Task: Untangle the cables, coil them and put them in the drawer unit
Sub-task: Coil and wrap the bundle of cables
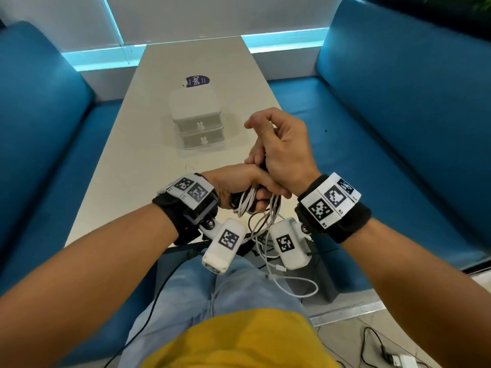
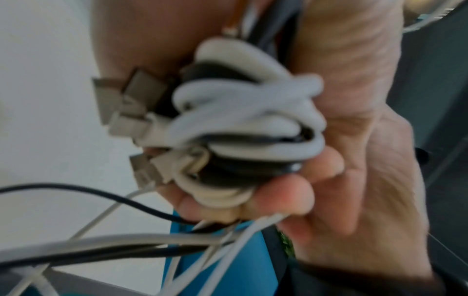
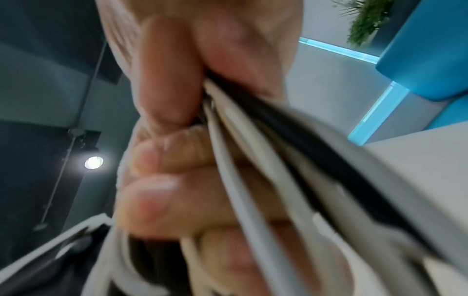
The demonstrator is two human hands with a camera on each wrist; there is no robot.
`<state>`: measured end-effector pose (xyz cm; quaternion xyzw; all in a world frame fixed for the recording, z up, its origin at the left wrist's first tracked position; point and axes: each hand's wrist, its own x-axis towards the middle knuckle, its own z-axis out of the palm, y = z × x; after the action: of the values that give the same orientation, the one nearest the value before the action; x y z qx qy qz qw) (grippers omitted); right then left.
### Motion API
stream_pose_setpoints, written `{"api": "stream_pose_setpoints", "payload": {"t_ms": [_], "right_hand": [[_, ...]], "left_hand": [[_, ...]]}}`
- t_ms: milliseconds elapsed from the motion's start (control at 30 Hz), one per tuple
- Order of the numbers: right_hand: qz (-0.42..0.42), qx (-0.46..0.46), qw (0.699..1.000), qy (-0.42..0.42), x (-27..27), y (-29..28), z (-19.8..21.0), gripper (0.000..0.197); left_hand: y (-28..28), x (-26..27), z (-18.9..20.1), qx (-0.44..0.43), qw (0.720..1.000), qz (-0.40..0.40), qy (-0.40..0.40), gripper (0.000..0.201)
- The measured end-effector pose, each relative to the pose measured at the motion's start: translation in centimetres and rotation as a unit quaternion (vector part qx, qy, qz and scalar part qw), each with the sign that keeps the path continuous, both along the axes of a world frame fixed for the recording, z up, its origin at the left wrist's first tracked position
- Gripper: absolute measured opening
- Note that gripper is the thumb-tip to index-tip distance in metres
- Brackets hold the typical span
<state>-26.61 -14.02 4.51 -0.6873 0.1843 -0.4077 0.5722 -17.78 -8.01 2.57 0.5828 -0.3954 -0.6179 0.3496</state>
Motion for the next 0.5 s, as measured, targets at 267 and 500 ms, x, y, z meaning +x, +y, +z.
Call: {"api": "stream_pose_setpoints", "payload": {"t_ms": [267,500], "right_hand": [[-0.037,-0.093,0.995,0.029,0.9,0.9,-0.2,0.021],[0.010,-0.136,0.990,0.024,1.2,1.5,1.5,0.024]], "left_hand": [[1.2,0.8,-0.1,-0.043,0.999,0.032,0.000,0.016],[1.0,0.7,-0.3,-0.098,0.994,0.039,0.020,0.023]]}}
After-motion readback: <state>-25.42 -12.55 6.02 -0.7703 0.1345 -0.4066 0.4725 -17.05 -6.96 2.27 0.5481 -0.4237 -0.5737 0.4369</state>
